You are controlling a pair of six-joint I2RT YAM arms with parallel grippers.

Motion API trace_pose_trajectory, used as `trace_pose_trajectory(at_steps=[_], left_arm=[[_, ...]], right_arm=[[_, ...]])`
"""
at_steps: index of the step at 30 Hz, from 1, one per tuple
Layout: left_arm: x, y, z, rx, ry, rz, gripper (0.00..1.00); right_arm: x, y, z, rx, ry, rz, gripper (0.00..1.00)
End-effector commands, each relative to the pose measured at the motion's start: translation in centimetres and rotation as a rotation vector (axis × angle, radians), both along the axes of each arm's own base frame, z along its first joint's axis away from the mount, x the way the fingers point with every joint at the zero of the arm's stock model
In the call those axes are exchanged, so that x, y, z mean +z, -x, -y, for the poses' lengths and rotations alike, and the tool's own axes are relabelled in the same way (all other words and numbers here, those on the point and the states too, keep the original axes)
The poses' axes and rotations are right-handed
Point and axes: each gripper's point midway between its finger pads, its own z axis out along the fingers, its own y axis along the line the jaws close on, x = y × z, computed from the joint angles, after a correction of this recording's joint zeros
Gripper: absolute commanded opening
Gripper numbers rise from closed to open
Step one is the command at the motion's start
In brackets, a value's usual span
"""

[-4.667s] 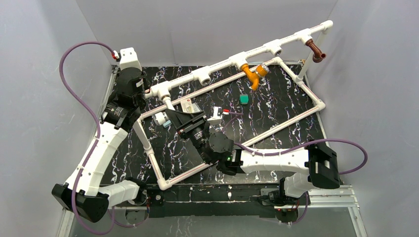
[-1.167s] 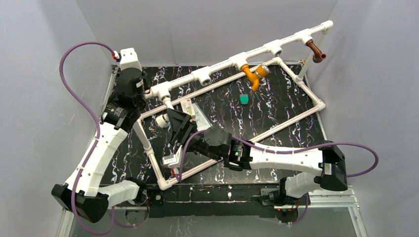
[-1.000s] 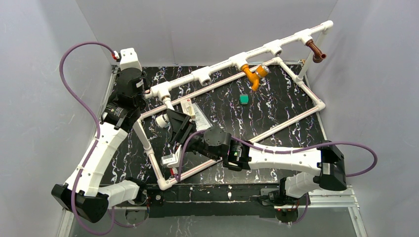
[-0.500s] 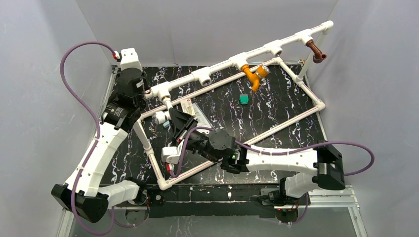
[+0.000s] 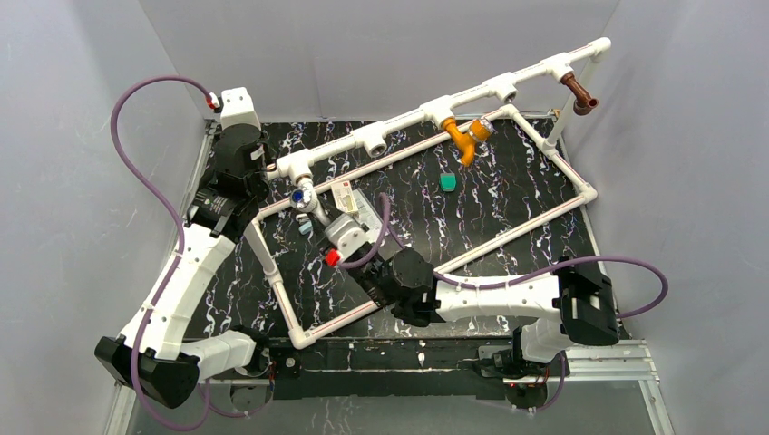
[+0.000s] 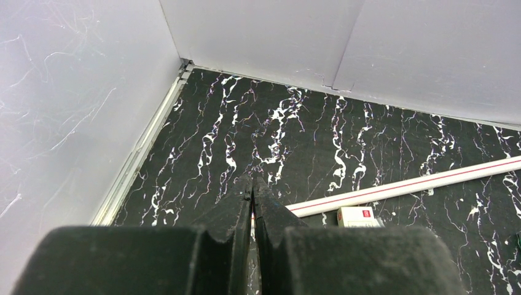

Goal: Install the water faucets

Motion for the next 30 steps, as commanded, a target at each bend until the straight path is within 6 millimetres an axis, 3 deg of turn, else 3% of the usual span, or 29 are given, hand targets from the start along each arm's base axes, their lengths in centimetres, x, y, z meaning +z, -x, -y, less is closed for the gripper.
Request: trace_pose_trajectory(at_steps=[1,16,23,30], left_arm=[[-15.1,4.8,1.5,-0.124,-0.159,-0.564,0.03],[-14.9,4.9,1.5,-0.128,-0.158,-0.559,0.03],[-14.9,4.9,1.6,-0.132,-0.154,-0.562,0.03],[-14.6,5.1,1.6,-0.134,-0.151,-0.556,0.03]], right_arm=[[1.8,0.3,0.5,0.128,-0.455,-0.359,0.01],[1.8,0.2,1.2,0.338,-1.203,-1.067,0.01],[1.5,1.3,-0.6,0.404,-1.314,-1.374,0.01],[3.0,2.1,-0.4,0.478,-1.329,-1.408,0.01]])
